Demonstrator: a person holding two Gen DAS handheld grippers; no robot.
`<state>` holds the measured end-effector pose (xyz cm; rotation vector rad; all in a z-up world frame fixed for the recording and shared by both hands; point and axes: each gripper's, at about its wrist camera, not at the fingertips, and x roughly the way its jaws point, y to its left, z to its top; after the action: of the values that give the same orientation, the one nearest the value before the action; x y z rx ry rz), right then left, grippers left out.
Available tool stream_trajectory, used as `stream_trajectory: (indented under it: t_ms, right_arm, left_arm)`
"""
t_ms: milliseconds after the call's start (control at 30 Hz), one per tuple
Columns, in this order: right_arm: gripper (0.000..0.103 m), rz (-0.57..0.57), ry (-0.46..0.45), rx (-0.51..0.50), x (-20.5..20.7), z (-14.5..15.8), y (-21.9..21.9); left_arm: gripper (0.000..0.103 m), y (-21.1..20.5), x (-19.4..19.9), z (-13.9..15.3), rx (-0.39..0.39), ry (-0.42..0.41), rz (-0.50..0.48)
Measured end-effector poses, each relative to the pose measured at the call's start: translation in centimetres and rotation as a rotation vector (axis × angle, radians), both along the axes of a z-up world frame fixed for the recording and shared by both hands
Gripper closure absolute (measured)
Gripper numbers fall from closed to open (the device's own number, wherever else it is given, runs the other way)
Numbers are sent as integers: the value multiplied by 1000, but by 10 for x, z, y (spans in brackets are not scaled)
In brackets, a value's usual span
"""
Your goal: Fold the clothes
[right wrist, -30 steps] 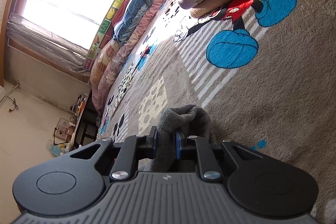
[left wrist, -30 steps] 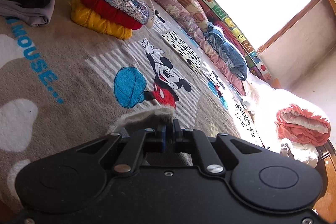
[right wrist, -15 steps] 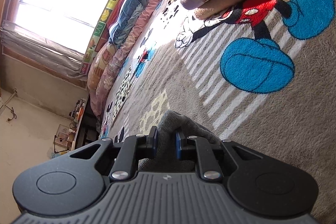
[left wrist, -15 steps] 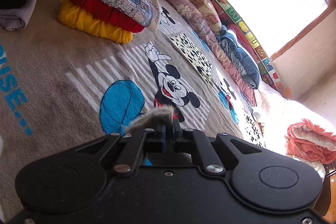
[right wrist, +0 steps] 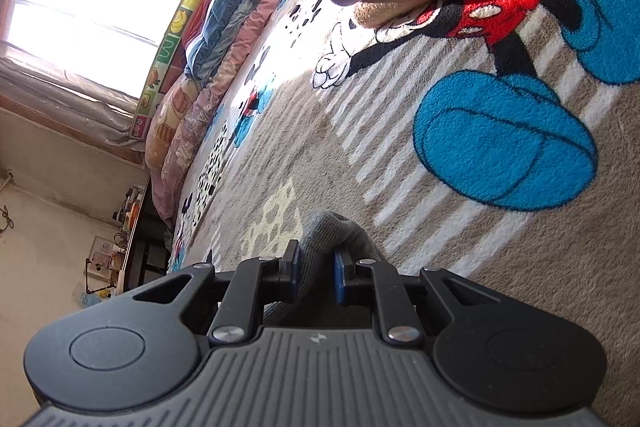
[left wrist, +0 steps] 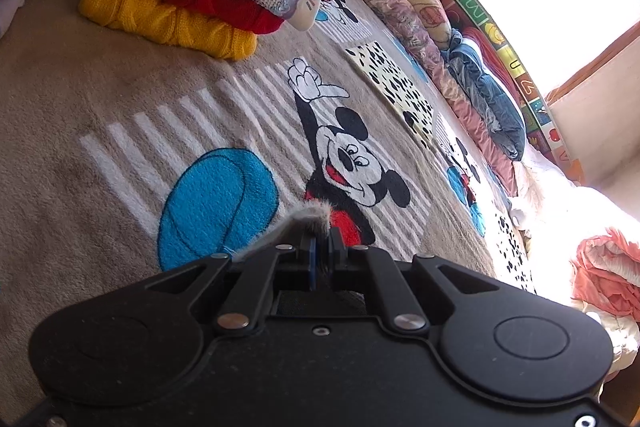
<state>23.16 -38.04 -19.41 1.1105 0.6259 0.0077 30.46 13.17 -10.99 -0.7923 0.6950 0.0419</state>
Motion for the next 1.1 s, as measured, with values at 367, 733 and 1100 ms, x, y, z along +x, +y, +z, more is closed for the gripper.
stream_trajectory:
  t_ms: [367, 733, 1100]
  right_arm:
    - [50, -20, -83, -26, -16, 13, -15]
    - [44, 82, -21, -173, 5, -6, -21]
    - [49, 226, -92, -147, 36, -19, -25]
  left_arm:
    - [59, 8, -20, -1, -15, -34, -15]
    - [58, 27, -24, -20, -14, 28, -6]
    - [66, 10, 11, -40, 3, 55, -76]
